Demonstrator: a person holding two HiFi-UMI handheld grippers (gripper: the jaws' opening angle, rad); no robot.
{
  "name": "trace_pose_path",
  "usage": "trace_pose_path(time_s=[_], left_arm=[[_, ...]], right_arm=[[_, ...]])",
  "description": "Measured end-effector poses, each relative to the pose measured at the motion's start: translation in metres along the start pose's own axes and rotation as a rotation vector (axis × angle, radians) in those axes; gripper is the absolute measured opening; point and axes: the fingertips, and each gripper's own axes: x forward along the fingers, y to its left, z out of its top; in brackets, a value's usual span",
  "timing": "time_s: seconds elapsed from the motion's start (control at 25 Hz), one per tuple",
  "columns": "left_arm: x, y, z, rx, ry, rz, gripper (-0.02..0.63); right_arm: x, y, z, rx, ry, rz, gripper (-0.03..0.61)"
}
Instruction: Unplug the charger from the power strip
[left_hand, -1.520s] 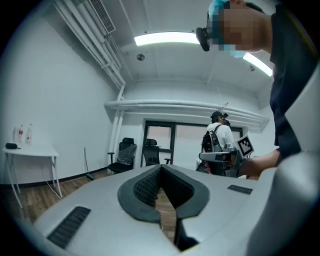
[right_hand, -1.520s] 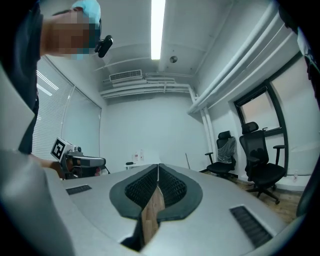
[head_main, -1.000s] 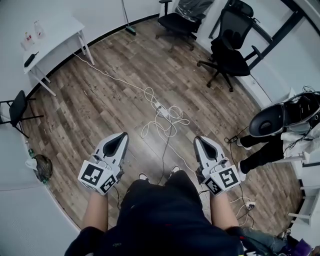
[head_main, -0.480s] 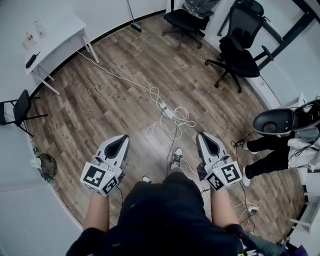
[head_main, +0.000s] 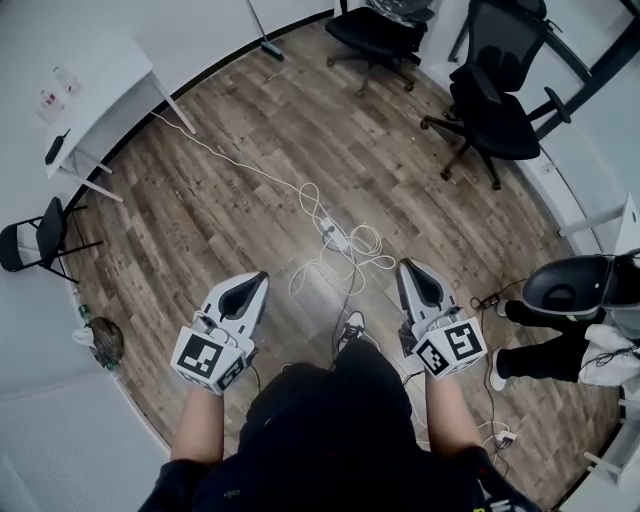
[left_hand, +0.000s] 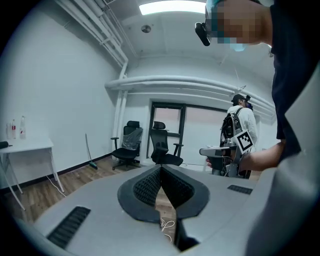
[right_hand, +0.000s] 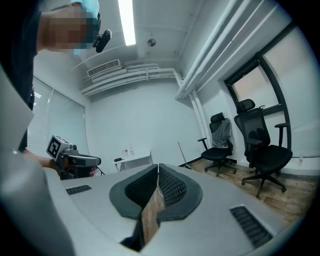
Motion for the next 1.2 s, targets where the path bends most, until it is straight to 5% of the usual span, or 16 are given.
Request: trace_pose_path(time_s=[0.28,0.56,0.84,1.2], left_arm=[[0.096,0.009,0.01,0.007,0.003,0.015,0.018],[0.168,0.051,-0.048,-0.044,0.068,-0.024,0.018],[0.229,0.1,-0.165,-0.049,0.157,-0.079,0.018],[0.32,0.155,-0.38,-0.032,0.221,-0.114,0.018]], right_arm=[[0.041,-0.089,-0.012,-0.004,0.052,0.022,0.025],[0.087,-0.139,-0.077,0.028,0.117,-0.024,0.025],[0.14,-0.179,-0.192,-0.005,0.176,-0.065,0.025],[0.196,-0.228,-0.417,-0.023,0.293,-0.041,0.026]])
